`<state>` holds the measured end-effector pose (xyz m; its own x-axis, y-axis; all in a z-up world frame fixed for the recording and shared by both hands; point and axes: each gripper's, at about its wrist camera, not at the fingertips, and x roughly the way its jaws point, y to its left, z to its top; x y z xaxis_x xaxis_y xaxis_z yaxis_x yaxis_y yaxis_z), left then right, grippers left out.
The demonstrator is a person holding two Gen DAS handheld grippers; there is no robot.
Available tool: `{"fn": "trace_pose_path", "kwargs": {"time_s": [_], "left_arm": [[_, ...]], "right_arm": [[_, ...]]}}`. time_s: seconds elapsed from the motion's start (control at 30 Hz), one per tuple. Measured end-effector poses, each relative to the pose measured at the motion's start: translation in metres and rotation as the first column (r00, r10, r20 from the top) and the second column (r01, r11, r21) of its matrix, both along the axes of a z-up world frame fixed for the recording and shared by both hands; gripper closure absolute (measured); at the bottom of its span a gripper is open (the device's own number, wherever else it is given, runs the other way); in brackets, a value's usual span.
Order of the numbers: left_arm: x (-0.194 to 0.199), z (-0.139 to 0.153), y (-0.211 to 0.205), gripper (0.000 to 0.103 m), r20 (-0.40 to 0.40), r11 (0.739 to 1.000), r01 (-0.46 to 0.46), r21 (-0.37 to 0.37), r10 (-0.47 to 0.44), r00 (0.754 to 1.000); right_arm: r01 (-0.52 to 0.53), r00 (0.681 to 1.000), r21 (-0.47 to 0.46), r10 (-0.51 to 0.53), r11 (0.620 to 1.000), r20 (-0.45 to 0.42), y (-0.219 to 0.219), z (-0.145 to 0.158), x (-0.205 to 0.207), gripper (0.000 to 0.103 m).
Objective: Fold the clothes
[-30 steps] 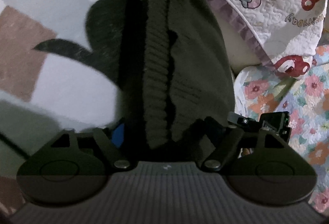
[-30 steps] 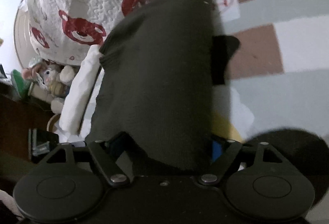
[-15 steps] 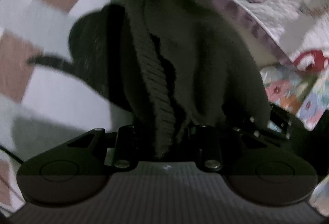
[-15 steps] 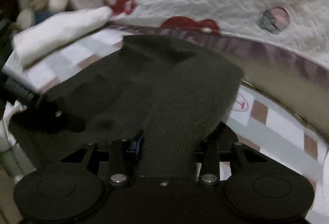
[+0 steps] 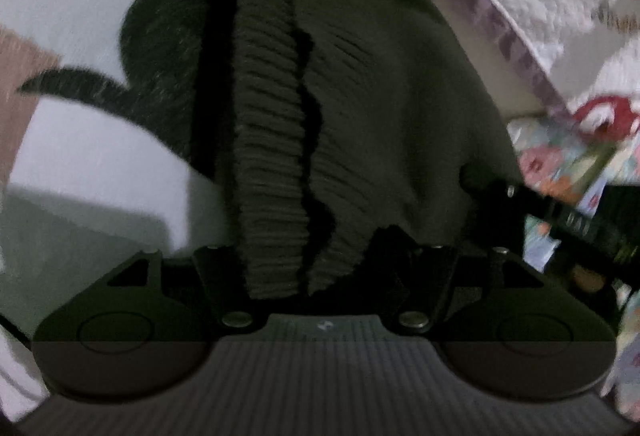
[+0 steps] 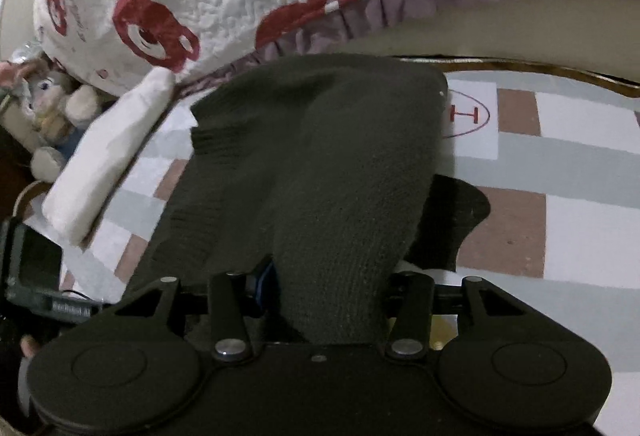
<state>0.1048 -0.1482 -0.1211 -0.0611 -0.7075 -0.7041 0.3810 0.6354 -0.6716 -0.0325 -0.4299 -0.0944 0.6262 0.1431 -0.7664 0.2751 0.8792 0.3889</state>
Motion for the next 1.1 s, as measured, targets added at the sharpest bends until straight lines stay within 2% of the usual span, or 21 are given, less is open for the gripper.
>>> {"fn": "trace_pose_path", "kwargs": {"time_s": [0.03,0.07,0.1,0.13,0.2,0.33,0.47,0.53,0.63,0.67,0.7,0.73,0.77,0.83,0.87,0.93,1.0,1.07,1.1], "left_arm": [[-0.003,0.003,-0.001,0.048,0.034,1.0,0.008,0.011,-0.008,0.999],[-0.006,0.005,-0.003,0.06,0.068,1.0,0.015,0.02,-0.016,0.998],[-0.008,0.008,-0.001,0.066,0.097,1.0,0.014,0.015,-0.016,0.995],[-0.011,0.011,0.002,0.068,0.121,1.0,0.012,0.014,-0.013,0.993],[-0.016,0.016,0.0,0.068,0.164,0.999,0.011,0.035,-0.016,0.986],[-0.014,0.017,-0.003,0.067,0.164,0.999,0.001,0.047,-0.009,0.986],[-0.009,0.011,0.002,0.064,0.118,0.999,-0.025,0.026,0.022,0.993],[-0.006,0.007,0.001,0.061,0.099,0.999,-0.034,0.017,0.033,0.995],[-0.007,0.012,-0.003,0.052,0.145,1.0,-0.004,0.026,0.0,0.989],[-0.008,0.014,-0.005,0.051,0.16,1.0,0.006,0.03,-0.011,0.987],[-0.008,0.016,-0.006,0.052,0.175,0.999,0.016,0.033,-0.022,0.984],[-0.009,0.017,-0.007,0.056,0.19,0.999,0.026,0.037,-0.033,0.981],[-0.009,0.019,-0.009,0.068,0.205,0.999,0.036,0.041,-0.043,0.978],[-0.011,0.023,-0.012,0.073,0.239,0.997,0.056,0.05,-0.067,0.969],[-0.015,0.03,-0.014,0.074,0.29,0.995,0.073,0.069,-0.09,0.953],[-0.017,0.043,-0.013,0.074,0.327,0.992,0.086,0.094,-0.112,0.938],[-0.019,0.056,-0.012,0.075,0.359,0.988,0.098,0.117,-0.134,0.924],[-0.016,0.08,0.0,0.075,0.339,0.988,0.113,0.103,-0.142,0.93],[-0.018,0.091,0.006,0.075,0.372,0.986,0.132,0.107,-0.162,0.914]], "right_arm": [[0.003,1.0,0.001,-0.003,1.0,-0.004,-0.001,0.001,0.001,0.049],[0.007,1.0,0.017,-0.007,1.0,-0.005,-0.003,0.001,0.002,0.048],[0.012,1.0,0.033,-0.011,0.999,-0.006,-0.006,0.001,0.002,0.048],[0.022,1.0,0.052,-0.021,0.998,-0.009,-0.01,0.0,0.003,0.047],[0.037,0.999,0.1,-0.035,0.994,-0.023,-0.018,-0.003,0.004,0.045],[0.056,0.998,0.158,-0.049,0.986,-0.047,-0.035,-0.012,0.01,0.039],[0.034,0.996,0.157,-0.021,0.987,-0.083,-0.042,-0.028,0.024,0.036],[0.027,0.995,0.157,-0.012,0.987,-0.094,-0.043,-0.036,0.031,0.03],[0.045,0.997,0.232,-0.03,0.972,-0.068,-0.058,-0.047,0.042,0.024],[0.055,0.997,0.27,-0.039,0.961,-0.065,-0.064,-0.052,0.046,0.024],[0.051,0.998,0.268,-0.037,0.962,-0.059,-0.064,-0.054,0.049,0.025],[0.048,0.998,0.266,-0.035,0.963,-0.053,-0.063,-0.055,0.051,0.032],[0.044,0.998,0.264,-0.033,0.963,-0.047,-0.063,-0.057,0.054,0.042],[-0.021,1.0,0.141,0.021,0.99,0.001,-0.043,-0.036,0.053,0.053],[-0.052,0.998,0.077,0.051,0.996,0.022,-0.033,-0.025,0.052,0.056],[-0.089,0.993,-0.019,0.09,0.996,0.078,-0.01,-0.004,0.044,0.059],[-0.064,0.988,-0.117,0.08,0.991,0.131,0.017,0.023,0.026,0.06],[-0.018,0.989,-0.156,0.04,0.988,0.141,0.042,0.051,0.014,0.06],[-0.013,0.987,-0.15,0.037,0.989,0.159,0.052,0.064,0.009,0.06]]}}
